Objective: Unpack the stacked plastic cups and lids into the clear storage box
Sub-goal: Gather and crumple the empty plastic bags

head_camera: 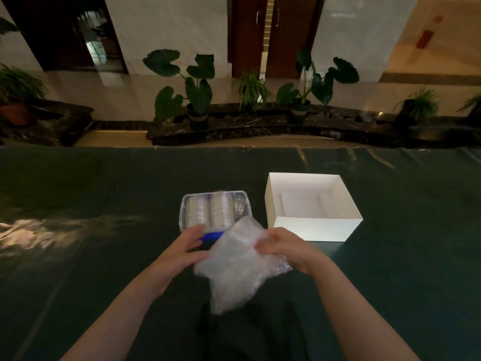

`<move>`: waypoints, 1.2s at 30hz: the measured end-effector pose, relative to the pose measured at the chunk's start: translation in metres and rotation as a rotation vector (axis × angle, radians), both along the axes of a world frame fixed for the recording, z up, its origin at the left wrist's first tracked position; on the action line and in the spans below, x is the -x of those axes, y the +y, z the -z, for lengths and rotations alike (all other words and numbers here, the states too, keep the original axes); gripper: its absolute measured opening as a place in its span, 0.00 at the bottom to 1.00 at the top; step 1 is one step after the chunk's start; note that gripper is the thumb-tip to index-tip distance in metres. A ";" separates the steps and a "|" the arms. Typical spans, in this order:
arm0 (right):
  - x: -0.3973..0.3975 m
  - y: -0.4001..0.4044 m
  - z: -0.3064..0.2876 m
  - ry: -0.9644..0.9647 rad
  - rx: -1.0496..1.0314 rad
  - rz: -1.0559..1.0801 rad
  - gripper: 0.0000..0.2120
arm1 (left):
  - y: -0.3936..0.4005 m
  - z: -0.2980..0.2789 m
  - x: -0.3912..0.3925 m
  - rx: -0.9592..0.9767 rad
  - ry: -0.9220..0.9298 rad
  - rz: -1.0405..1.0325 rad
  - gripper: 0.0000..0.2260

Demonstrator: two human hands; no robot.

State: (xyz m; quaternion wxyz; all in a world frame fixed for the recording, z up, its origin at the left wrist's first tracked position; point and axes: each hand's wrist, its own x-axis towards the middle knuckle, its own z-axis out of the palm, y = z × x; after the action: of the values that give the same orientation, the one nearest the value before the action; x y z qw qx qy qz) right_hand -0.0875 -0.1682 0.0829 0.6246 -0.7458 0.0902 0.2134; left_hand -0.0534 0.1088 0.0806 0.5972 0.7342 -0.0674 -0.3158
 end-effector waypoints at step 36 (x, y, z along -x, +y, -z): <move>0.023 0.020 0.025 0.029 -0.293 0.234 0.13 | -0.015 0.002 0.035 0.334 0.318 -0.214 0.10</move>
State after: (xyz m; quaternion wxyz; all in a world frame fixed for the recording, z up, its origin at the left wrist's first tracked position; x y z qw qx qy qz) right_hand -0.1105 -0.1480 0.0583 0.7458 -0.6281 0.1532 0.1607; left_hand -0.0887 0.0936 0.0790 0.7432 0.5695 0.0544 -0.3470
